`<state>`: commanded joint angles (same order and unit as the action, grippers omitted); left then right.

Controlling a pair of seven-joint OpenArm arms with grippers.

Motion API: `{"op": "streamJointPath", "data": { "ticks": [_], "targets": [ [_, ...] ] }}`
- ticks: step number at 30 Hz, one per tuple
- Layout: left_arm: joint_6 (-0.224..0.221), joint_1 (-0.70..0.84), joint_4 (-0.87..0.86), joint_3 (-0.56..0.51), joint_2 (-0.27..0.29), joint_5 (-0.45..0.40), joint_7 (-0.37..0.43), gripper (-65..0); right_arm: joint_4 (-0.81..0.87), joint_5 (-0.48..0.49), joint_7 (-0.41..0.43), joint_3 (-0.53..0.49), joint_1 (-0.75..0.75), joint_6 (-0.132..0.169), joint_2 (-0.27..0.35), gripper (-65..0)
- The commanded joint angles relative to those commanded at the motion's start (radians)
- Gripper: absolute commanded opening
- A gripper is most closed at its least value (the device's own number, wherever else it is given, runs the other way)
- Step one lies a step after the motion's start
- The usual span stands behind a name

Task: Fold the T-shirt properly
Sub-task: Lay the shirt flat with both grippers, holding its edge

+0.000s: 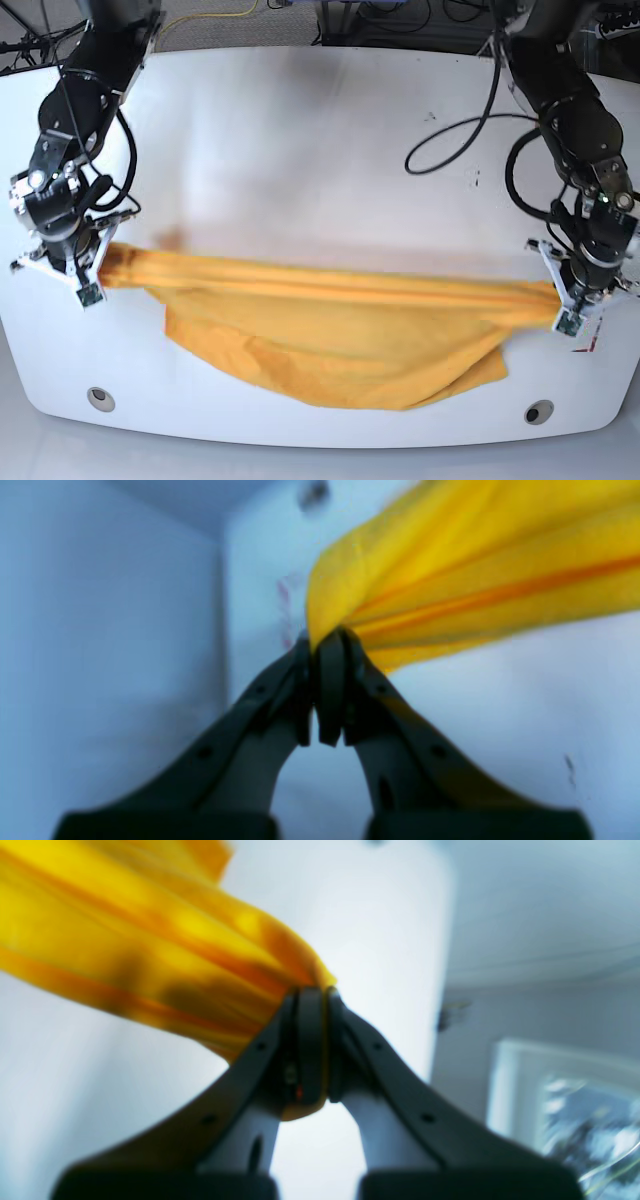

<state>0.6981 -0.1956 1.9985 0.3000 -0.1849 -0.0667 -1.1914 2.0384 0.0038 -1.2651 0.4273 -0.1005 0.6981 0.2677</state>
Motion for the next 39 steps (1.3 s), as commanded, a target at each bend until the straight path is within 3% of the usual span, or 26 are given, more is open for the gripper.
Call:
{"op": "streamJointPath", "data": {
  "ticks": [3,8,18,26,39],
  "targets": [
    [0.000,0.089,-0.011,0.000,0.000,0.000,0.009,-65.0,-0.006,0.000,0.040,0.000,0.081,0.000,-0.043,-65.0],
    [0.000,0.247,-0.012,-0.003,0.006,-0.002,0.094,-65.0,-0.008,0.000,0.054,0.000,0.201,0.000,-0.098,-65.0],
    [0.000,0.390,-0.020,0.000,-0.083,-0.006,0.120,-65.0,-0.012,-0.002,0.057,-0.005,0.327,0.000,-0.104,-65.0],
    [0.000,0.382,-0.031,0.002,-0.115,-0.006,0.121,-65.0,-0.017,-0.002,0.057,0.003,0.339,0.000,-0.098,-65.0],
    [0.000,0.230,-0.157,0.000,-0.114,-0.006,0.121,-65.0,-0.107,-0.002,0.087,0.000,0.292,0.000,-0.097,-65.0]
  ]
}}
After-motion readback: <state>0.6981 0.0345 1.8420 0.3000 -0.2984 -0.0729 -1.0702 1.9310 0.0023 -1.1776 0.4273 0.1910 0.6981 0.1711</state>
